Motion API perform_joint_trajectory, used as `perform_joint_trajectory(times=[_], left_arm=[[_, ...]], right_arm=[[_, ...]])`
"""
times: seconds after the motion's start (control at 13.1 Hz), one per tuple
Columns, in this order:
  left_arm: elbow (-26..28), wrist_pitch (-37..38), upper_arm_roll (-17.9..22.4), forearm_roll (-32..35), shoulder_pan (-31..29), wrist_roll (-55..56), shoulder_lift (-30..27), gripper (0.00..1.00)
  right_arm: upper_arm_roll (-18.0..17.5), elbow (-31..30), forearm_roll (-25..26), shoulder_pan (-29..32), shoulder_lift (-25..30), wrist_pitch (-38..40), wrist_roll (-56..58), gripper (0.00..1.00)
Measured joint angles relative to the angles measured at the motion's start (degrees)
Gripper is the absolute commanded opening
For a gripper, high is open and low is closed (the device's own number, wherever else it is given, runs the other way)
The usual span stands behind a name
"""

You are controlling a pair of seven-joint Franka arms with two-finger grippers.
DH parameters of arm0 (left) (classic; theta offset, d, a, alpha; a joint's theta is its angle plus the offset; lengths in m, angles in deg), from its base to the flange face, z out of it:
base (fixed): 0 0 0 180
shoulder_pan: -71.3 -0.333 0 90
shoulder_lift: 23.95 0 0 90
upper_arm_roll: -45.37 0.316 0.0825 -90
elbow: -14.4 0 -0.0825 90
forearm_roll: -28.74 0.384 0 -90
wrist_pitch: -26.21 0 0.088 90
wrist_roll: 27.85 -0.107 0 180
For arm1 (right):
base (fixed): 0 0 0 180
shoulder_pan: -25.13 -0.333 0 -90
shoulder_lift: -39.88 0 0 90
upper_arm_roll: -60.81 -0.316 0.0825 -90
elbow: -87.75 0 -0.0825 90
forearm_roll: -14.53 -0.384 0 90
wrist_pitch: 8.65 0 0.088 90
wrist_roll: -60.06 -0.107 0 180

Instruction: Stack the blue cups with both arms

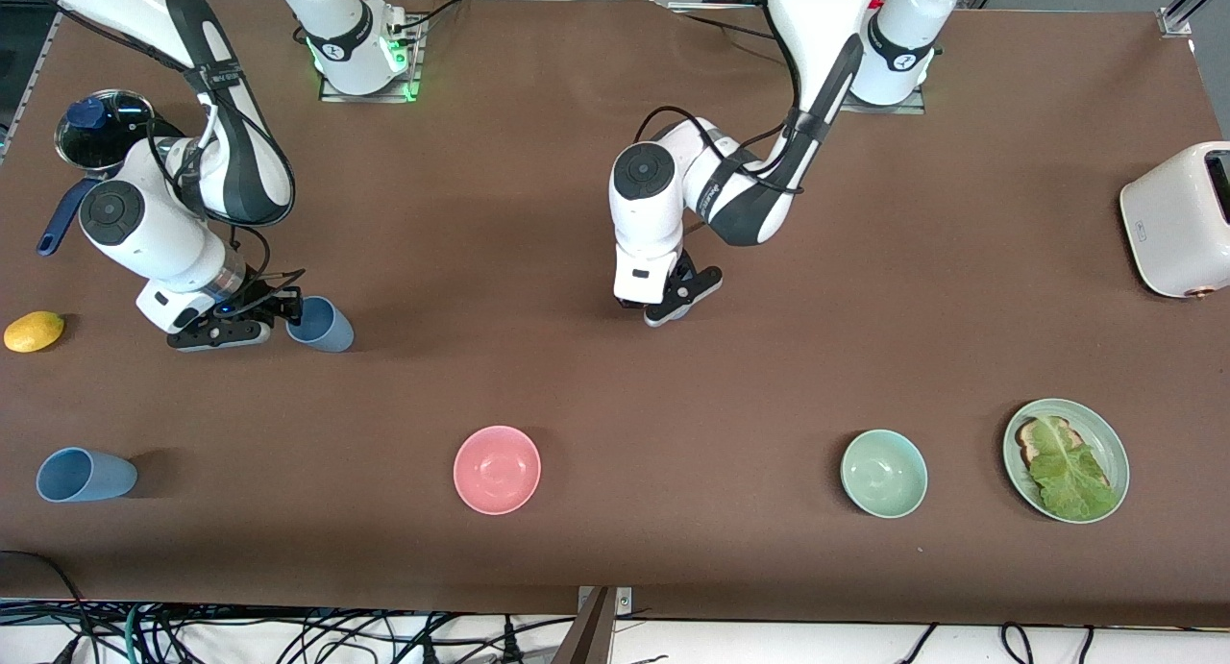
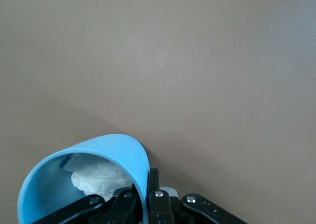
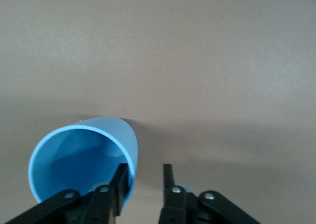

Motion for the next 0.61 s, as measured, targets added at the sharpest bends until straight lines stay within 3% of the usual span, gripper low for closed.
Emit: perform_joint_trajectory(times=[0.3, 0.61], left_arm=[[-1.29, 0.0, -0.01, 0.0, 0.26, 0.1, 1.3, 0.0], [-1.54, -0.16, 0.11, 0.0, 0.18, 0.31, 1.3, 0.0]], right_arm=[[-0.31, 0.18, -1.14, -0.03, -0.06, -0.06, 0.02, 0.01], [-0.51, 0.41, -1.61, -0.04, -0.07, -0.08, 0.02, 0.0]])
